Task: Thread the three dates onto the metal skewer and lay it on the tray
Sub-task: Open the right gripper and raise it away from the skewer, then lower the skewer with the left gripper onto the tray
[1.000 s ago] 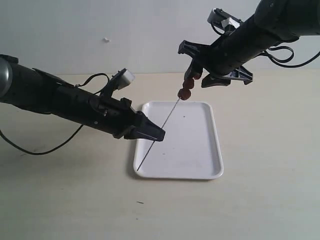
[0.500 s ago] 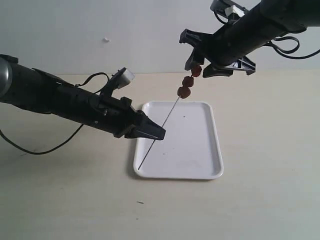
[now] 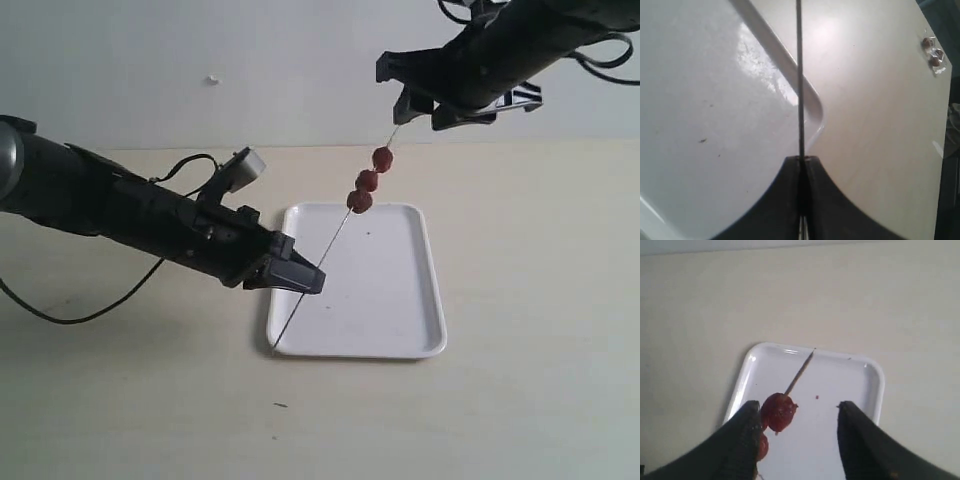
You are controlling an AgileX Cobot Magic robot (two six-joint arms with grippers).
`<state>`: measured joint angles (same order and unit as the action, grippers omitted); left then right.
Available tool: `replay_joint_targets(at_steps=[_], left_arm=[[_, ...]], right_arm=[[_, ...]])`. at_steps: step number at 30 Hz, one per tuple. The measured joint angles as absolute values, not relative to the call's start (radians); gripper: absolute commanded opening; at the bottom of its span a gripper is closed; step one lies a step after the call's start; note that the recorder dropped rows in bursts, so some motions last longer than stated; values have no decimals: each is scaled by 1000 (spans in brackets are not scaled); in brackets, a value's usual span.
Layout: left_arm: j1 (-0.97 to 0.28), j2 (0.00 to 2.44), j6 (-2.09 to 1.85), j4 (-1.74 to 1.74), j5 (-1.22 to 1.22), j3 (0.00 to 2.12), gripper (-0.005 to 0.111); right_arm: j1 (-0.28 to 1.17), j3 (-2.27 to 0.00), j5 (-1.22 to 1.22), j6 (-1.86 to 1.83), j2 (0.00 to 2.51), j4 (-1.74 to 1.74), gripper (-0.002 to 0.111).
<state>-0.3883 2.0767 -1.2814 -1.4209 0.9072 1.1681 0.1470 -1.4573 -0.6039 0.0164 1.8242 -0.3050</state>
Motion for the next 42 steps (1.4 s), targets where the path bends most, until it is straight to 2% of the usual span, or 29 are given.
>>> replay_joint_targets(at_steps=[4, 12, 21, 31, 42], left_arm=[[-388, 2077, -1240, -1437, 893, 1151, 0], [-435, 2077, -1187, -1595, 823, 1124, 0], [-497, 2077, -1090, -1674, 586, 1123, 0], [-545, 2077, -1035, -1693, 463, 1123, 0], [-602, 2077, -914, -1580, 359, 1140, 0]], right_arm=[[147, -1457, -629, -154, 1754, -278, -1], [151, -1333, -554, -380, 1601, -336, 0], [157, -981, -232, -555, 1420, -439, 0], [168, -962, -230, -565, 1261, -484, 0], [174, -959, -265, -565, 1239, -541, 0]])
